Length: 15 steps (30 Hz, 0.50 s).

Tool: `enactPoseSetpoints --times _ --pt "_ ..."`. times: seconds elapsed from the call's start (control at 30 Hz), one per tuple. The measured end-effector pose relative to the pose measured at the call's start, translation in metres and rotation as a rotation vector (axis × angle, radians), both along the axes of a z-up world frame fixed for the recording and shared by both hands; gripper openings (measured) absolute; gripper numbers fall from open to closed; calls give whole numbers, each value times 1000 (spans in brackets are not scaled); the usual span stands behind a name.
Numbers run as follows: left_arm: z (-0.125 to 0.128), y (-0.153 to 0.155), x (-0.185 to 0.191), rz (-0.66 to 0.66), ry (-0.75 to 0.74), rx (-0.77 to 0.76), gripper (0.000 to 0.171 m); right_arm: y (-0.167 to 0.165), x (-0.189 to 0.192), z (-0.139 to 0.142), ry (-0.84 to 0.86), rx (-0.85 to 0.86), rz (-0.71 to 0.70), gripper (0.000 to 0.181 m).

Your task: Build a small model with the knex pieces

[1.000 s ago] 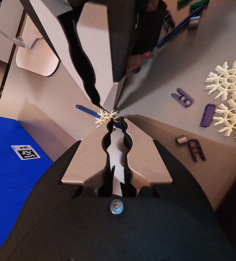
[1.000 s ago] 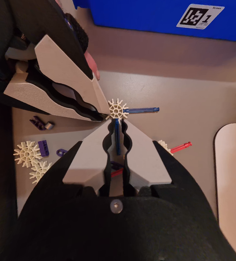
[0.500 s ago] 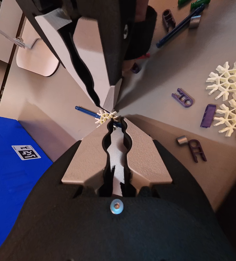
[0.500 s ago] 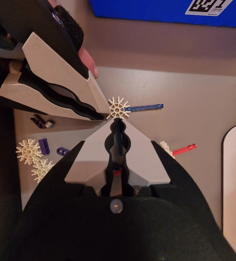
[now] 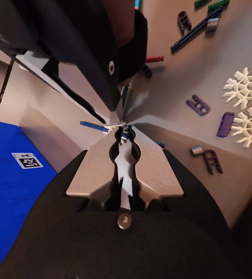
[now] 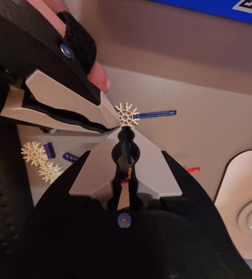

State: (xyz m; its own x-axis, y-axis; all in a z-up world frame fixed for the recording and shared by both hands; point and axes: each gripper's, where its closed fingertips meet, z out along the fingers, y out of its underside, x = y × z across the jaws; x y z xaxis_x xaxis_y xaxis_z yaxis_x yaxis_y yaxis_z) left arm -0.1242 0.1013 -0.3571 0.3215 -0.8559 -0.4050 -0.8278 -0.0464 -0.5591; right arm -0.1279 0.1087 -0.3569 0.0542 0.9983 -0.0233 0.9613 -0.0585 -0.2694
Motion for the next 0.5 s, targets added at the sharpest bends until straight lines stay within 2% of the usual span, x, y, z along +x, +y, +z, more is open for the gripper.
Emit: enactPoseSetpoints --times 0.2,0.33,0.5 --pt "0 0 -4 26 -53 -18 7 -1 -4 1 151 -79 -60 1" --pt "0 0 -4 28 -71 -21 8 2 -4 5 242 -67 -98 0" --pt "0 1 -2 19 -78 -29 8 5 -4 11 263 -56 -91 0"
